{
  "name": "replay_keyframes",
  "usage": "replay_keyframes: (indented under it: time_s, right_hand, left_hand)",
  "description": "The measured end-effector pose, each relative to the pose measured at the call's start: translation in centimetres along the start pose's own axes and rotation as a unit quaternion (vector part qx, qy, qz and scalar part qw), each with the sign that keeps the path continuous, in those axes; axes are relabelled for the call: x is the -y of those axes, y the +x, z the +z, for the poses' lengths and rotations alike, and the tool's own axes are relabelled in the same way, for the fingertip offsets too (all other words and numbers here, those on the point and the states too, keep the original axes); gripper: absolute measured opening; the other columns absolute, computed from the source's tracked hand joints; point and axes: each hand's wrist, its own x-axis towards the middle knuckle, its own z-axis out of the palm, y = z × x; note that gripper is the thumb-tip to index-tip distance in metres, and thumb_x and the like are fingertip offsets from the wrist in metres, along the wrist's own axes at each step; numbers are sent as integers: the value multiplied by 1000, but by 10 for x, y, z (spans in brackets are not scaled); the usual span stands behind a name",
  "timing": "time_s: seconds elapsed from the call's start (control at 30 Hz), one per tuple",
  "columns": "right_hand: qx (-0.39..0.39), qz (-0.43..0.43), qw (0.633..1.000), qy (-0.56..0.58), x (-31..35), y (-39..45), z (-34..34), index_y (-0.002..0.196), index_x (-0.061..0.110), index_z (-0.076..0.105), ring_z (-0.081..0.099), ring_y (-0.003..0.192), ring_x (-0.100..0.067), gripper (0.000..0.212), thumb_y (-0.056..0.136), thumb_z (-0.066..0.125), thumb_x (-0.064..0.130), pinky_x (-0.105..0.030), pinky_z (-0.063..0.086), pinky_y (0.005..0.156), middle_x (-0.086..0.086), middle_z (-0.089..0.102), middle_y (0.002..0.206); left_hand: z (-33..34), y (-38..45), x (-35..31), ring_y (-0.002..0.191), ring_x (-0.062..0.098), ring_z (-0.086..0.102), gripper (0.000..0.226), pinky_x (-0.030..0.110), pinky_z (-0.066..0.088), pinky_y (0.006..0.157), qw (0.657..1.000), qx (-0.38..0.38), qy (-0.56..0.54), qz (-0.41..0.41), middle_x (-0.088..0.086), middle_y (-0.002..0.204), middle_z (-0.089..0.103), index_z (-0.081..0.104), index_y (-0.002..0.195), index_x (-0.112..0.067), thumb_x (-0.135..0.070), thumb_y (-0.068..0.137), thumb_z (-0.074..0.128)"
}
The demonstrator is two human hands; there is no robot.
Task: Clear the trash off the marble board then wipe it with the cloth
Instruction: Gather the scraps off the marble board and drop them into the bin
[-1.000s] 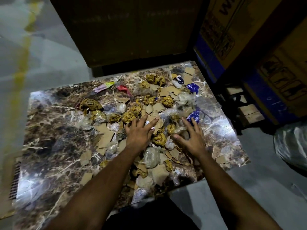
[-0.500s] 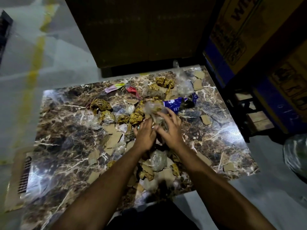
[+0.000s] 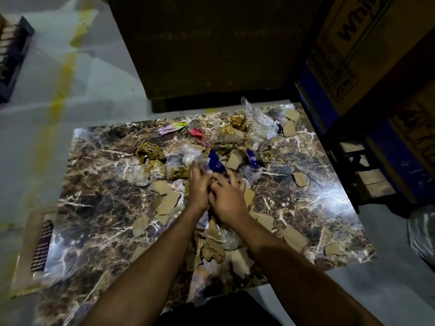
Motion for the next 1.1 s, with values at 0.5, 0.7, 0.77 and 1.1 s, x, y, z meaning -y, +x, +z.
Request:
replay_keyframes:
  time_s: [0.5,0.7,0.77,1.1]
  right_hand:
    - [-103,250,716,644,-20,26,-22,99,24,35,53,89,-23,24,98,55,10,-33,46,72,-10,48,103]
    - [-220,205,854,425,-64,44,-59,121,22,49,61,92,-17,24,100,60,28,-27,53,66,-7,54,125]
    - [-263,167,900,304,-90,72,-85,120,23,54,59,107,-24,33,92,67,35,-38,59,78,-5,49,131]
    - [63,33,995,63,-172,204,-130,156,56,9,-6,155,-40,103,73,66,79,-65,1,119,-4,-2,172]
  left_hand:
    - [5,9,18,139,24,30,50,43,37,105,916,6,374,146,-6,155,43,58,136,-37,-60,98,37]
    - [18,10,21,137,20,28,42,39,35,105,887,0,437,151,-7,148,48,62,130,-29,-52,98,48]
    - [18,10,23,136,22,29,41,43,37,106,883,-4,444,152,-7,147,50,63,128,-28,-52,98,48]
    - [23,15,26,135,21,34,44,45,42,103,874,-30,471,119,-12,144,53,64,125,-34,-60,93,49]
